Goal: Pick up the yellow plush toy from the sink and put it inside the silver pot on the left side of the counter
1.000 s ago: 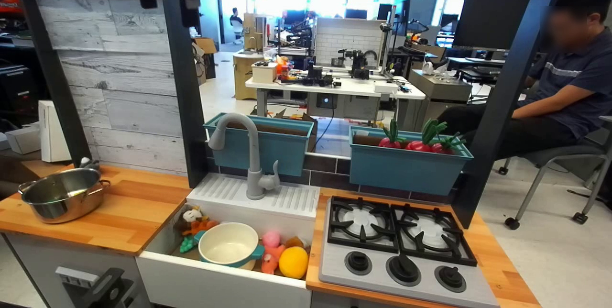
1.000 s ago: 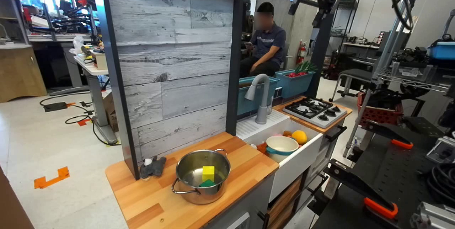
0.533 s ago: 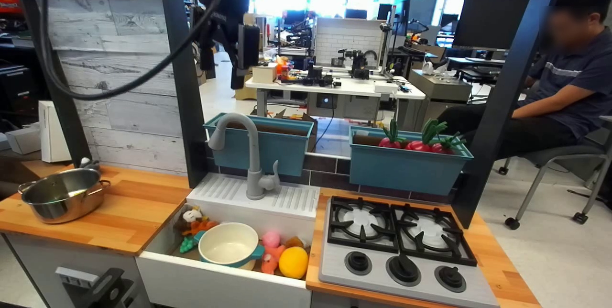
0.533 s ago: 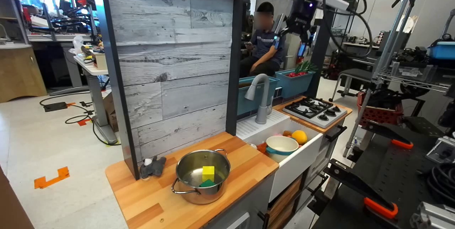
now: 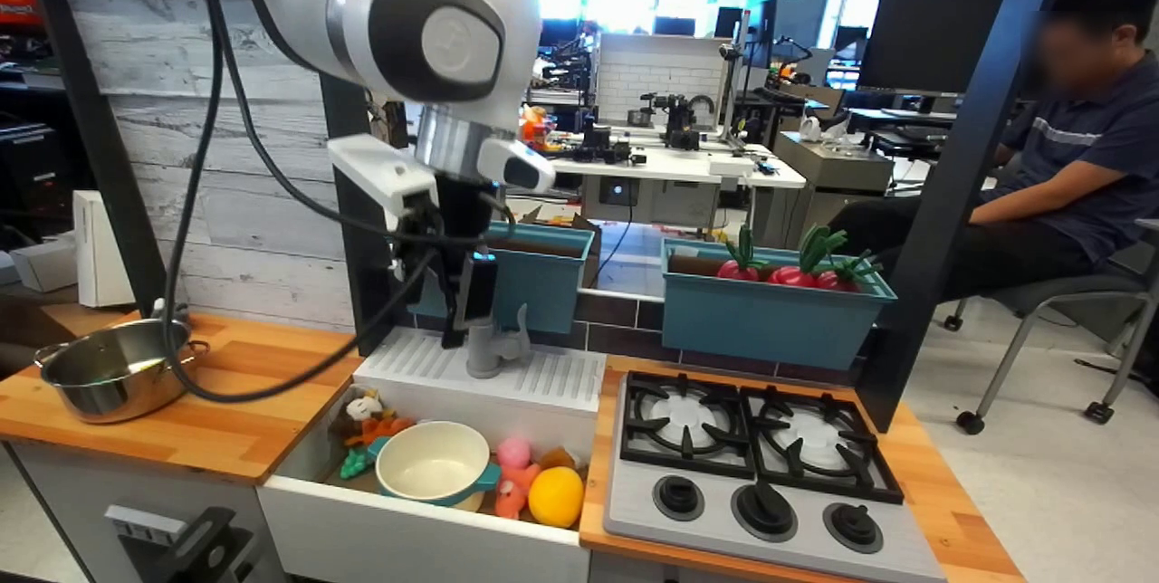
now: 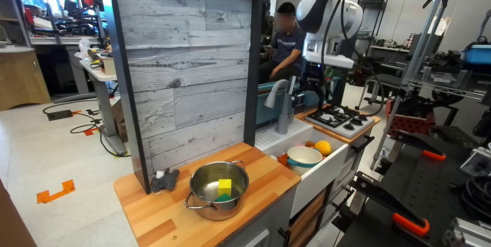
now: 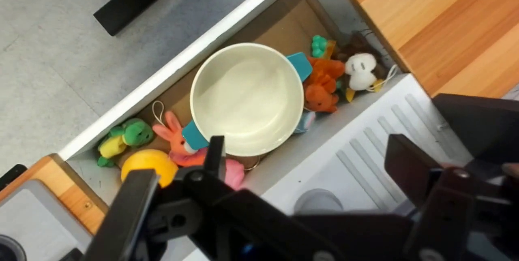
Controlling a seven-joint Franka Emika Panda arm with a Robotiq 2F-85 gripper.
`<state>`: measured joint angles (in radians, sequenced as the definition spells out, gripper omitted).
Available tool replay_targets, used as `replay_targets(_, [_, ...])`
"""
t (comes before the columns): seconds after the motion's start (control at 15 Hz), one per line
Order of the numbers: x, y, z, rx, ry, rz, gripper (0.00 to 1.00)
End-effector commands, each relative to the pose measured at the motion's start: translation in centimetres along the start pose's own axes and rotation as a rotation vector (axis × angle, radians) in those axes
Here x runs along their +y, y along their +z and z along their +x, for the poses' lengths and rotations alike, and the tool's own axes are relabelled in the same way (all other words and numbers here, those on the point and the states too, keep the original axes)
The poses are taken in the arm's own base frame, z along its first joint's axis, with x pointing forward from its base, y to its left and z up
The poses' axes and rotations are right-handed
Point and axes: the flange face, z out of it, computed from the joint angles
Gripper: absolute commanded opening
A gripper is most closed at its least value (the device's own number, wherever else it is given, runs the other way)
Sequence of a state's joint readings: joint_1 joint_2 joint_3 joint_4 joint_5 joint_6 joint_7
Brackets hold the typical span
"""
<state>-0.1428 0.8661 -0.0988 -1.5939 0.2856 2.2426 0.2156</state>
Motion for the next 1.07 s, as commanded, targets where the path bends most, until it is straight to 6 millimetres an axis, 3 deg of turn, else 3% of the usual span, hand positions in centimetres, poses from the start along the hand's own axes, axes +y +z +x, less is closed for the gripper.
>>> replay_targets(0.0, [3.5,5.2,3.4,0.044,0.005,0.05,1.0])
replay_targets(0.33, [9.7,9.4,6.9,0.132,0.052,0.105,1.0])
replay_targets(0.53, [12.1,10.6,8.7,0.121,0.089,0.116,1.0])
replay_targets(0.73, [13.1,11.4,10.6,0.146,0.165,0.117,1.0])
replay_targets(1.0, [12.4,13.3,11.3,0.043,0.232,0.033,1.0])
